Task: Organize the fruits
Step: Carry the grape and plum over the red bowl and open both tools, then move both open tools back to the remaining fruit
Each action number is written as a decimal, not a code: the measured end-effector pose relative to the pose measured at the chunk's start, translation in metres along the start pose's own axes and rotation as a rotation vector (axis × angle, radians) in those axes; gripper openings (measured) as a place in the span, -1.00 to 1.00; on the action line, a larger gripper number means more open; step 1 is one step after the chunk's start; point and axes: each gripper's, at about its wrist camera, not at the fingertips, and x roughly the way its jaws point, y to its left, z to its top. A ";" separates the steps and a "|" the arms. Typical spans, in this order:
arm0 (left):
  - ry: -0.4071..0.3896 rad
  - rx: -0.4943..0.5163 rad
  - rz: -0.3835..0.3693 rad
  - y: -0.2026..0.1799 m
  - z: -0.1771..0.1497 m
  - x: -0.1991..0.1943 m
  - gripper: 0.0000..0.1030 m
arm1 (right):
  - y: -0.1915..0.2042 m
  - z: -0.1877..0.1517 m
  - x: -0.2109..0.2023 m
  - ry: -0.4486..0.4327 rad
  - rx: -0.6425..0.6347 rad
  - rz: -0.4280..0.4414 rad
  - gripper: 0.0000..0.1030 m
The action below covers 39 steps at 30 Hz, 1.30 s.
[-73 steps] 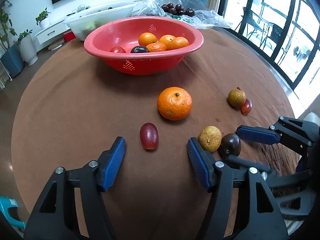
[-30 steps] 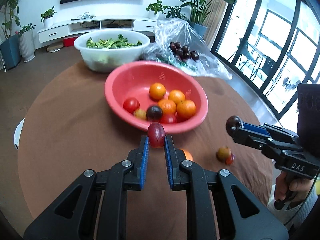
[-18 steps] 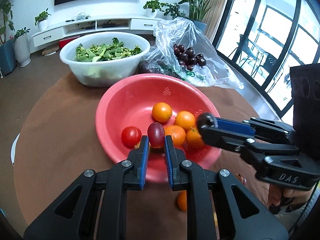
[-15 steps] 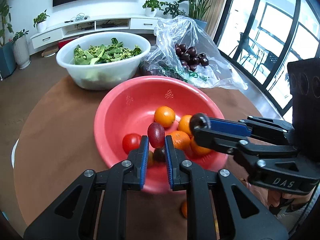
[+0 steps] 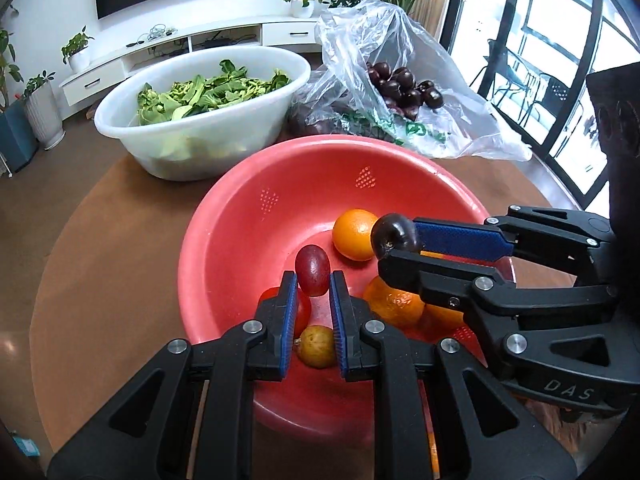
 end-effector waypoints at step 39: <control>-0.088 0.013 0.009 -0.034 -0.045 -0.072 -0.56 | -0.005 -0.121 -0.131 -0.148 0.101 -0.064 0.04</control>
